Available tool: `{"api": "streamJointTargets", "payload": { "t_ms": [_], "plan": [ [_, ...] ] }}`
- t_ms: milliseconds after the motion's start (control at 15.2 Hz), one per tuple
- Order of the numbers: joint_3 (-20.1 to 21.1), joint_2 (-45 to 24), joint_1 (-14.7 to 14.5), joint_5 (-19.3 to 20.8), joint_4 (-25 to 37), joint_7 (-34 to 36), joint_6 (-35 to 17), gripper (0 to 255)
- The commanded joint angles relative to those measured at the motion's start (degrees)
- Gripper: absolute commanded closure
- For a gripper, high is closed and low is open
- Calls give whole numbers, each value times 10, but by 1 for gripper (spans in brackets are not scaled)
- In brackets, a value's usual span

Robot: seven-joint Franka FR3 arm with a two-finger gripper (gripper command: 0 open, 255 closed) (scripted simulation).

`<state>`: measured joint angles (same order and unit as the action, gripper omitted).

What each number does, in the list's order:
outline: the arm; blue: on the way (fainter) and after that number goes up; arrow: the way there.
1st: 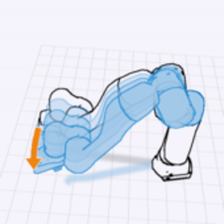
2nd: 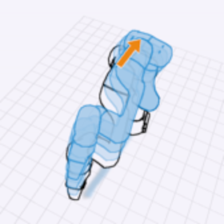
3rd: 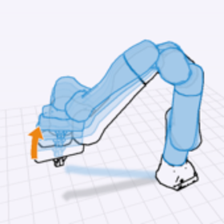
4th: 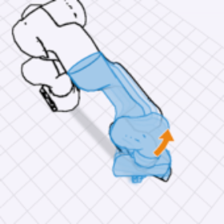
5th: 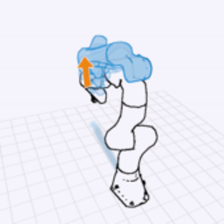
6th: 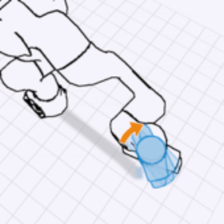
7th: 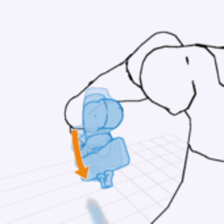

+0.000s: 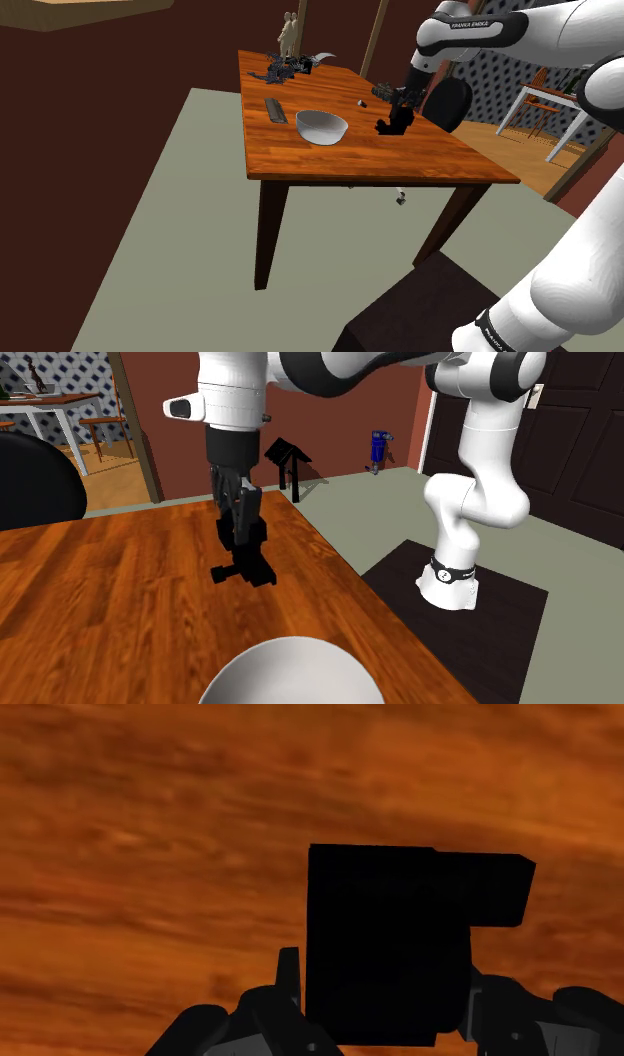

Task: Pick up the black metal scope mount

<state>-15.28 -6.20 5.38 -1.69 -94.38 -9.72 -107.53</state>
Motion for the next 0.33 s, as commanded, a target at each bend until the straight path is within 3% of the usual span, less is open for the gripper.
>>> {"api": "streamJointTargets", "payload": {
  "t_ms": [0,264],
  "plan": [
    [0,-1,0,0,18,0,17,255],
    [0,-2,1,0,37,0,34,255]
  ]
}}
